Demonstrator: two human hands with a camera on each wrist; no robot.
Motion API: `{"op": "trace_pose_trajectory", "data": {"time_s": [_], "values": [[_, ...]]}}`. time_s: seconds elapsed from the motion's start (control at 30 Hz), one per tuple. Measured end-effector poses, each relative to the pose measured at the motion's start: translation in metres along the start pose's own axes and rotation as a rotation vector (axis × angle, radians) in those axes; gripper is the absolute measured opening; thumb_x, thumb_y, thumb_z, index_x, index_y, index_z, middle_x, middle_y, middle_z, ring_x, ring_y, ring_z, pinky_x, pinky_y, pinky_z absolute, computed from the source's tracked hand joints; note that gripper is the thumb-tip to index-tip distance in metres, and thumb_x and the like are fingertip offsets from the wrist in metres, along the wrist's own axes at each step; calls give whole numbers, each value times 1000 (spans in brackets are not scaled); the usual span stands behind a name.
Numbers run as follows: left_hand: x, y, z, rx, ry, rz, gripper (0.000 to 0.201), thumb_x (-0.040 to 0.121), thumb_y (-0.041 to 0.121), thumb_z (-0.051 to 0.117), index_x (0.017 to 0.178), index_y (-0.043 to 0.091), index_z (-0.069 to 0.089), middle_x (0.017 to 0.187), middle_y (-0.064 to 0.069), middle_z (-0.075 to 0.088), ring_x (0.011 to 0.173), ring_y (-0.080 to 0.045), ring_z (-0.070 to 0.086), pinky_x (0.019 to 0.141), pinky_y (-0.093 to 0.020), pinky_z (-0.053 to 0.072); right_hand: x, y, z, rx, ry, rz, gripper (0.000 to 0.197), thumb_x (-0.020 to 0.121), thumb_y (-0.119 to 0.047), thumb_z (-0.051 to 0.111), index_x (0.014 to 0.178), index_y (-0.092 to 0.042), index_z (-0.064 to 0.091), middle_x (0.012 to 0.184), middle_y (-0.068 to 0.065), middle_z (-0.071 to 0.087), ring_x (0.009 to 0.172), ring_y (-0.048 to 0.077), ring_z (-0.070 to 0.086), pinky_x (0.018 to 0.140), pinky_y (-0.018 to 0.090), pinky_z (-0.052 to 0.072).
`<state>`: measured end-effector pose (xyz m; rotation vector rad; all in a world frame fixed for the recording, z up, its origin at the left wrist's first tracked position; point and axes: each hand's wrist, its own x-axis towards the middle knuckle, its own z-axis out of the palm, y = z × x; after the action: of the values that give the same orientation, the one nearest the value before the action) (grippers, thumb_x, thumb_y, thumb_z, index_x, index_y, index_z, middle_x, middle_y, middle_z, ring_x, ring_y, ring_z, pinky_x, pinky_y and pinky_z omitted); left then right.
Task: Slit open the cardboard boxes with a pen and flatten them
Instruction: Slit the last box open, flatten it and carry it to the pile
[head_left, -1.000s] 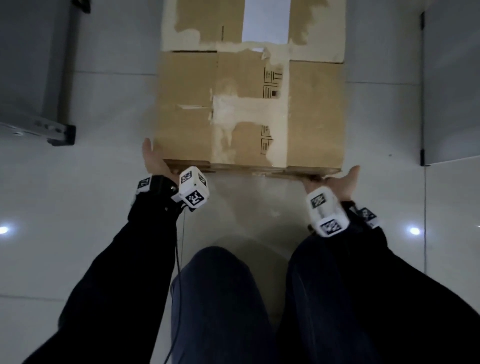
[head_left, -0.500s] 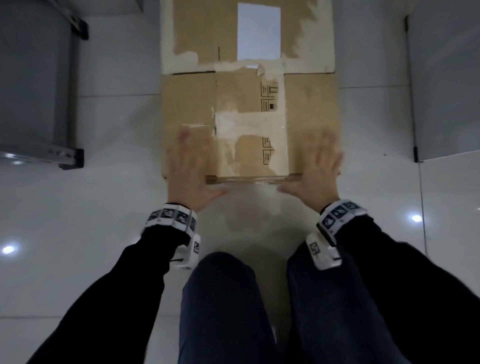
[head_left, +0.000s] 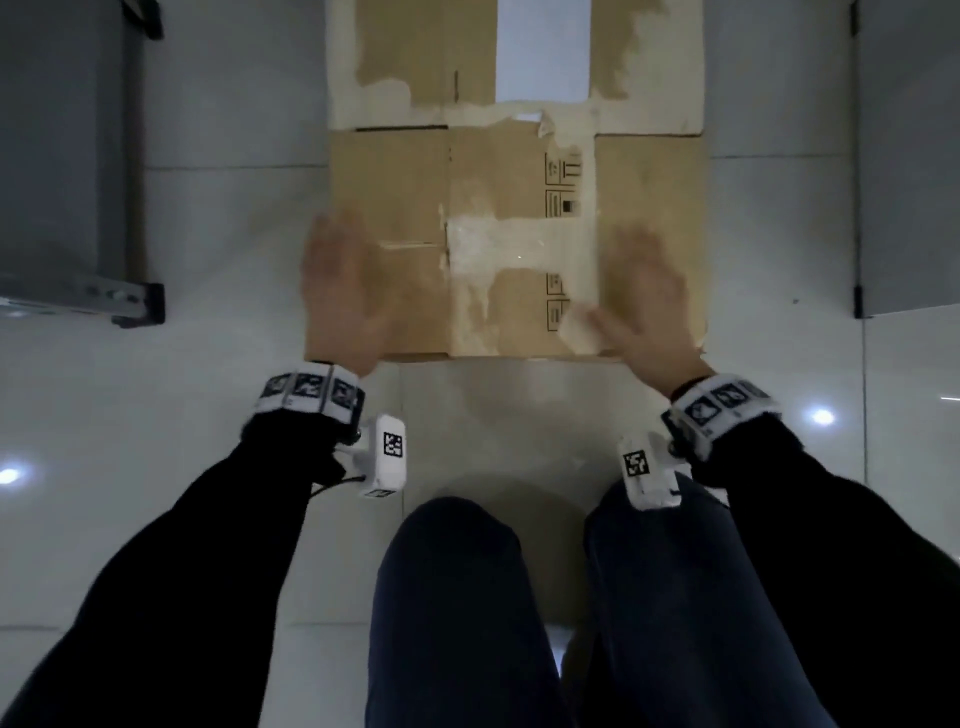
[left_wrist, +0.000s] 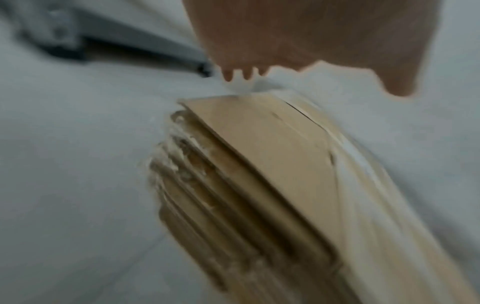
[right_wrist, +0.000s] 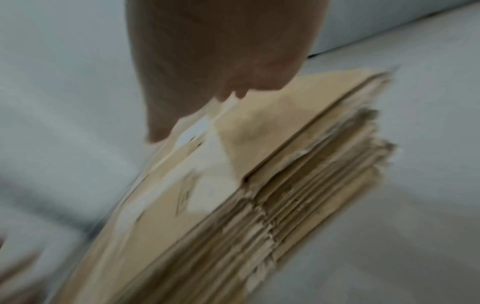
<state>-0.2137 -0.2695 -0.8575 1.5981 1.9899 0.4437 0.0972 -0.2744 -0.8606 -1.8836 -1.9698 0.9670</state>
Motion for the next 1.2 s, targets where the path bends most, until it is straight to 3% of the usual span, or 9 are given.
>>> {"op": "trace_pose_trajectory", "data": {"time_s": [0.1,0.23,0.5,0.63,0.8,0.97,1.07,1.13,1.2], "values": [[1,-28,-7,-574,-21,-613,104,69,85,47,146,17,36,147,-6,42,134,-23,41,115,-41,28,-9,28,-13,441,282,541,72,93,-45,49,149,-11,21,155,6,24,142,20,25,114,26,18],[0,-33,0,-628,-194,-730,113,62,91,42,143,14,41,141,-8,49,129,-24,46,113,-42,28,2,46,-17,827,71,884,89,83,-70,45,144,-7,32,145,7,41,128,27,44,108,47,36],[17,-37,-2,-387,-127,-716,93,82,72,45,138,-2,42,140,-17,47,127,-29,45,106,-33,29,1,50,-21,717,-27,800,110,61,-85,52,140,-9,39,140,6,47,124,27,46,95,41,37],[16,-54,-2,-520,-43,-851,135,36,96,56,138,7,47,128,-6,56,114,-26,57,105,-39,39,4,56,-20,663,-60,755,122,33,-92,59,126,-14,55,129,4,57,114,24,56,105,43,40],[27,-94,25,-585,-82,-884,130,29,97,57,132,17,55,123,-8,64,107,-26,64,99,-43,47,9,65,-24,690,-23,764,95,63,-75,64,129,-7,53,123,5,59,107,24,57,95,37,45],[-5,-23,17,-571,-61,-866,108,70,87,42,139,3,44,138,-15,50,124,-30,50,108,-38,34,7,68,-31,866,-41,871,87,73,-69,60,135,-10,44,129,2,54,115,24,53,101,46,44],[-6,-37,26,-698,-71,-914,127,46,96,52,139,10,47,137,-11,54,120,-29,54,107,-45,38,7,69,-21,952,4,877,85,78,-65,59,140,-11,39,136,5,52,116,25,54,100,48,44],[7,-69,34,-781,-104,-871,125,38,96,57,135,18,52,130,-9,60,114,-27,60,104,-47,41,6,64,-19,901,-40,814,76,86,-53,59,145,-16,29,142,3,46,120,24,50,102,48,41],[0,-38,11,-728,-117,-811,104,62,88,52,138,16,50,133,-11,58,119,-27,56,108,-43,38,0,61,-18,719,-35,711,87,88,-43,61,151,-18,6,151,3,30,132,24,38,110,46,32]]}}
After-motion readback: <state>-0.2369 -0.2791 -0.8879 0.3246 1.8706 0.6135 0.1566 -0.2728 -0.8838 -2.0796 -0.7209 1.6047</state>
